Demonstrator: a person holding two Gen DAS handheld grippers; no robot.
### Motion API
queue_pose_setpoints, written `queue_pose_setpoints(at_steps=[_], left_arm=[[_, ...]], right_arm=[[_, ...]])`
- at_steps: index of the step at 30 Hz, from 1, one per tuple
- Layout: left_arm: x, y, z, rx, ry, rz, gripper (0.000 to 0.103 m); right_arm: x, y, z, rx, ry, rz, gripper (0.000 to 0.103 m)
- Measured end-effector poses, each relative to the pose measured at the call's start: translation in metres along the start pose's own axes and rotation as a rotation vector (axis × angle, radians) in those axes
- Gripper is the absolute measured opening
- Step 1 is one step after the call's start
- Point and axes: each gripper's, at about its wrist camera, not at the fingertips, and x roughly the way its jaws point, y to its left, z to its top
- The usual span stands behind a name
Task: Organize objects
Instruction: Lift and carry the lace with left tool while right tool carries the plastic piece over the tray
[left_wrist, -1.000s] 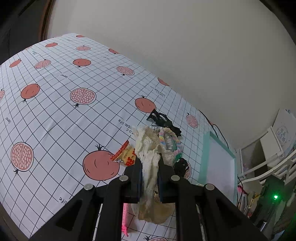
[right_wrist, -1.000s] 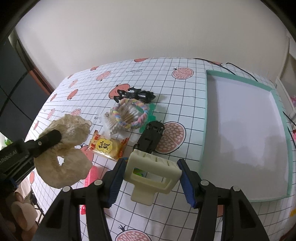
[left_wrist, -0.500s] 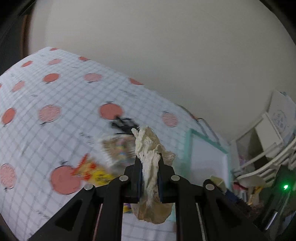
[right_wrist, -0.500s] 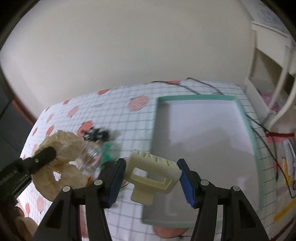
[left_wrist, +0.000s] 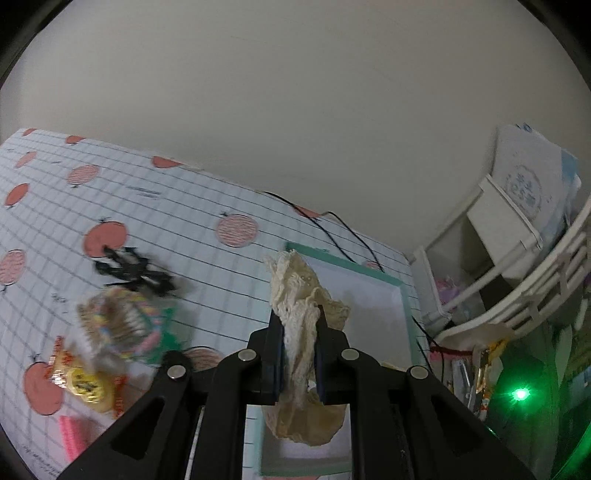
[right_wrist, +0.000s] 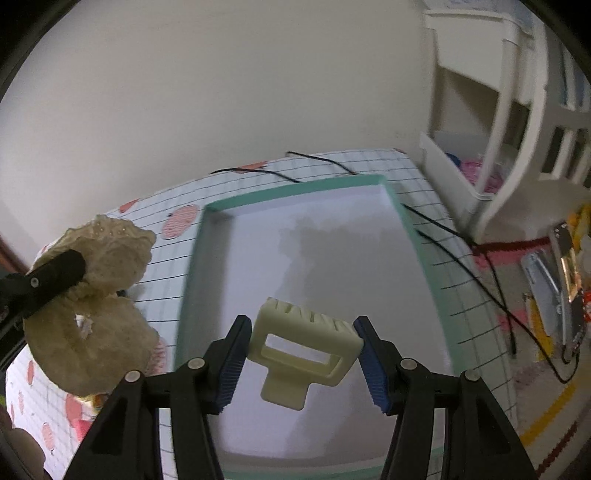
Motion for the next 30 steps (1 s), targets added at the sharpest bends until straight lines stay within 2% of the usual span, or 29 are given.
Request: queue_pose_setpoints(at_steps=[10,20,30], left_arm=[[0.044,-0.025,-0.027,0.042,0.059,-0.07,0.014],[0.076,-0.022,-0.047,0.04,0.13,-0.043,0.014],[0.091,-0.022,-0.059,0.067,0.152,-0.006,0.015]], right_arm=[[0.004,-0.036,-0.004,0.042,-0.026,-0.084,0.06],[0.02,-0.041,-0.014,0.027,0.009,-0.116,0.06],[0.031,-0.042,-0.02,0.022,0.039,-0.132,0.06]])
